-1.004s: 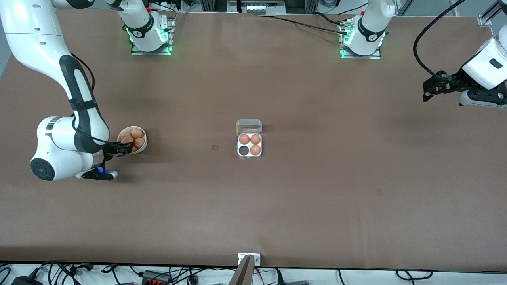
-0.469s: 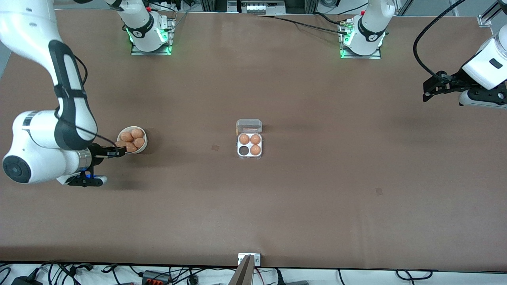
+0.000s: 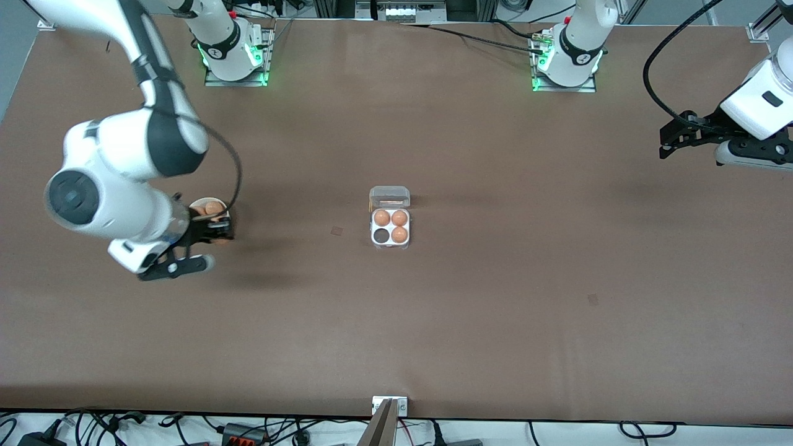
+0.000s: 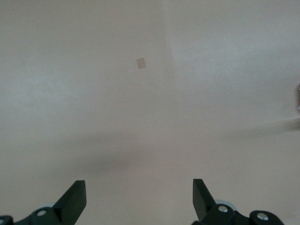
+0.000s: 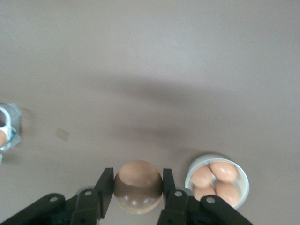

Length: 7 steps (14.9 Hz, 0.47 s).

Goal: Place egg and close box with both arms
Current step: 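Lift the egg and carry it toward the clear egg carton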

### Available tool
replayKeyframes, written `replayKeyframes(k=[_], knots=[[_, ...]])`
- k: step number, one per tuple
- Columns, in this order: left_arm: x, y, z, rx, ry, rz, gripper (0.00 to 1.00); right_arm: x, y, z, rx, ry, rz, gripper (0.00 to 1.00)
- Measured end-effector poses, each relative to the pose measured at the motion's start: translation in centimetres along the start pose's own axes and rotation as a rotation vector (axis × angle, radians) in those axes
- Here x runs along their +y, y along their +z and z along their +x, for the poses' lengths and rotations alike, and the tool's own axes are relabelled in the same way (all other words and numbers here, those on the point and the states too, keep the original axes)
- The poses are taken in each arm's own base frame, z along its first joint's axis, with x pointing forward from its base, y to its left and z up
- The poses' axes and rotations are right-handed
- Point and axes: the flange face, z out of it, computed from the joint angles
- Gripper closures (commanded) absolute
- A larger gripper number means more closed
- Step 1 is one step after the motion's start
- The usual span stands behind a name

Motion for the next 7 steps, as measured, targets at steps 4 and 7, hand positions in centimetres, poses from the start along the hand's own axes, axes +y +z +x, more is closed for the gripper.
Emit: replayKeyframes(k=[4, 7], knots=[[-0.2, -0.2, 0.0, 0.003, -0.003, 0.0, 0.0, -6.7, 2.9, -2.3, 0.163, -0.098, 0.003, 0.85], [-0.1, -0.1, 0.1, 0.003, -0.003, 0.0, 0.0, -11.5, 4.4, -3.3, 0.224, -0.121, 0.019, 0.85]])
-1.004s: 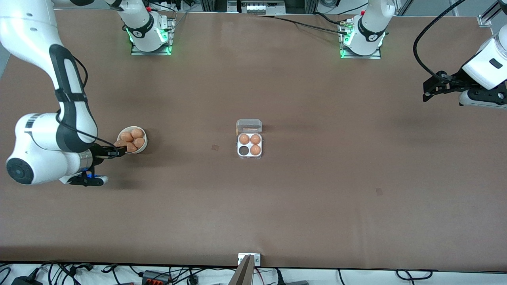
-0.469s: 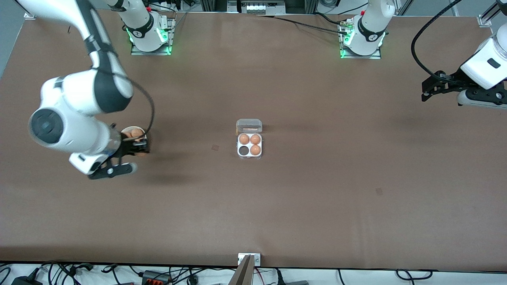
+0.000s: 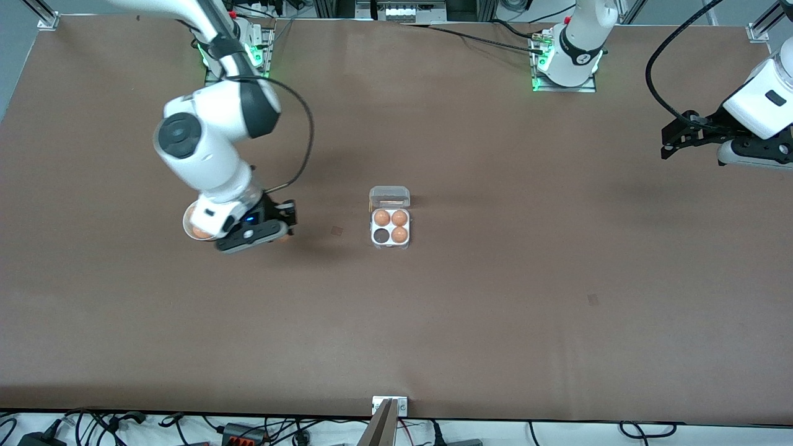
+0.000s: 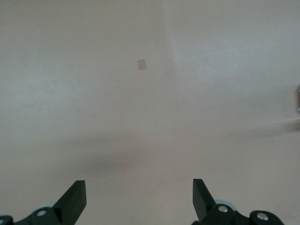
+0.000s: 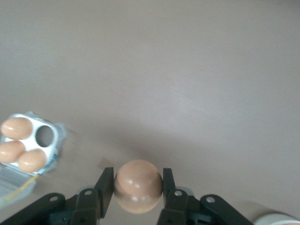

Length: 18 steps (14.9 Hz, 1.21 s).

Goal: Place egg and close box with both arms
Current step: 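Lift the egg and carry it toward the clear egg carton, then lower the egg into the empty carton slot and open the right gripper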

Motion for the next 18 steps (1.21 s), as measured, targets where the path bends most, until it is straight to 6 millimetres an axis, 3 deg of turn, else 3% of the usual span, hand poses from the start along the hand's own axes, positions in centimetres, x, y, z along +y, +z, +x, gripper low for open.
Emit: replayKeyframes(k=[7, 14, 18], knots=[[0.0, 0.0, 0.0, 0.0, 0.001, 0.0, 0.0, -7.7, 4.5, -0.7, 0.126, -0.034, 0.049, 0.85], [0.0, 0.0, 0.0, 0.0, 0.0, 0.0, 0.0, -12.6, 10.3, -2.2, 0.22, -0.089, 0.094, 0.85], [0.1, 0.0, 0.0, 0.0, 0.001, 0.0, 0.0, -14.8, 12.3, -2.5, 0.227, -0.122, 0.097, 0.85]])
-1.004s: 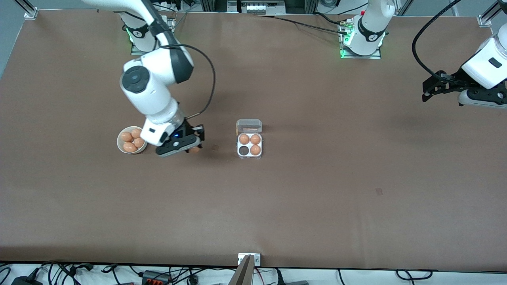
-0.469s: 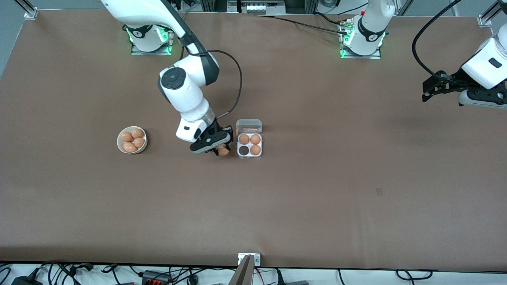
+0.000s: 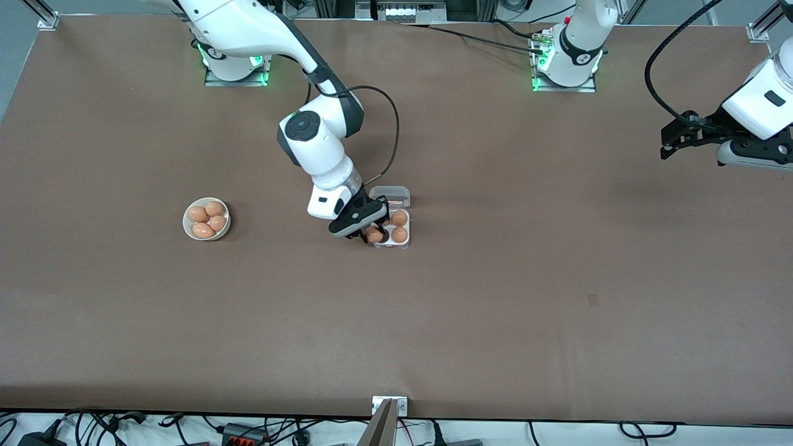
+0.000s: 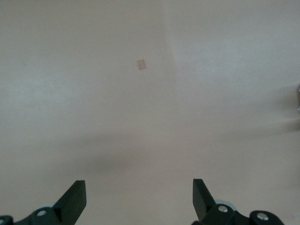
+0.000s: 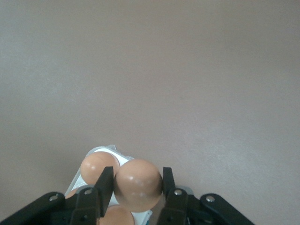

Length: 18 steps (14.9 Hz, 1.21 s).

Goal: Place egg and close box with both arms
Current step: 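Lower the egg into the empty carton slot and open the right gripper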

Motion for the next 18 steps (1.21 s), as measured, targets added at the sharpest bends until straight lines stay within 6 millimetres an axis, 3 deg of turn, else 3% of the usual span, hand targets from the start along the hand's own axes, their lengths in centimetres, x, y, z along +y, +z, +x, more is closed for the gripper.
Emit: replayKeyframes(k=[8, 13, 18], knots=[[0.0, 0.0, 0.0, 0.0, 0.001, 0.0, 0.0, -1.9, 3.5, -1.9, 0.024, -0.061, -0.033, 0.85], [0.0, 0.0, 0.0, 0.0, 0.001, 0.0, 0.0, -1.8, 3.6, -2.0, 0.023, -0.061, -0.034, 0.72], [0.0, 0.0, 0.0, 0.0, 0.001, 0.0, 0.0, -1.7, 3.8, -2.4, 0.015, -0.046, -0.036, 0.72]])
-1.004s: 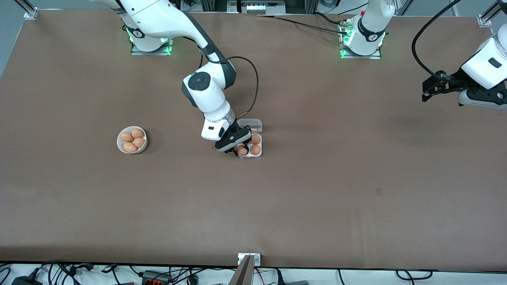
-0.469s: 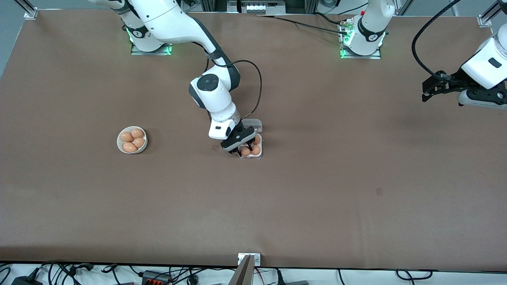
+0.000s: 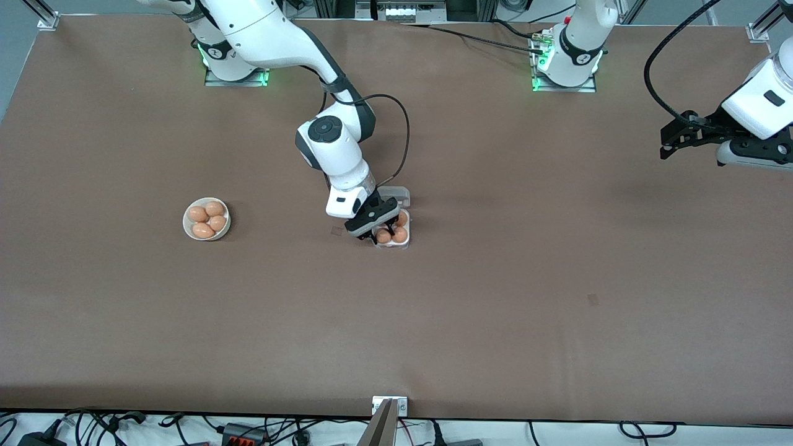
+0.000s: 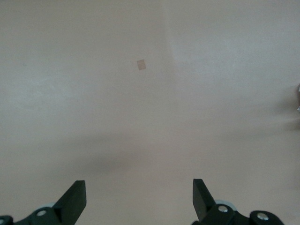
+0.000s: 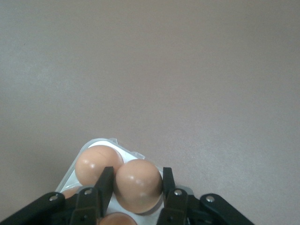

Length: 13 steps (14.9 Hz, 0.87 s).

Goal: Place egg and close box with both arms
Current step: 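Lower the egg into the empty carton slot and open the right gripper, then withdraw the right gripper to rest while the left gripper moves out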

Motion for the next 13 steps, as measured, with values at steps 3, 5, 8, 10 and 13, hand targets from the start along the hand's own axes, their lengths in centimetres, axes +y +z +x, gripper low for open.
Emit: replayKeyframes(k=[3, 5, 8, 10, 13], knots=[[0.0, 0.0, 0.0, 0.0, 0.0, 0.0, 0.0, 0.2, 0.2, -0.4, -0.008, 0.004, -0.003, 0.23], [0.0, 0.0, 0.0, 0.0, 0.0, 0.0, 0.0, 0.2, 0.3, -0.4, -0.008, 0.006, -0.004, 0.0], [0.0, 0.0, 0.0, 0.0, 0.0, 0.0, 0.0, 1.0, 0.5, -0.5, -0.011, 0.013, -0.015, 0.0], [0.0, 0.0, 0.0, 0.0, 0.0, 0.0, 0.0, 1.2, 0.4, -0.4, -0.008, 0.015, -0.017, 0.0], [0.0, 0.0, 0.0, 0.0, 0.0, 0.0, 0.0, 1.9, -0.8, 1.1, 0.022, 0.028, -0.019, 0.0]])
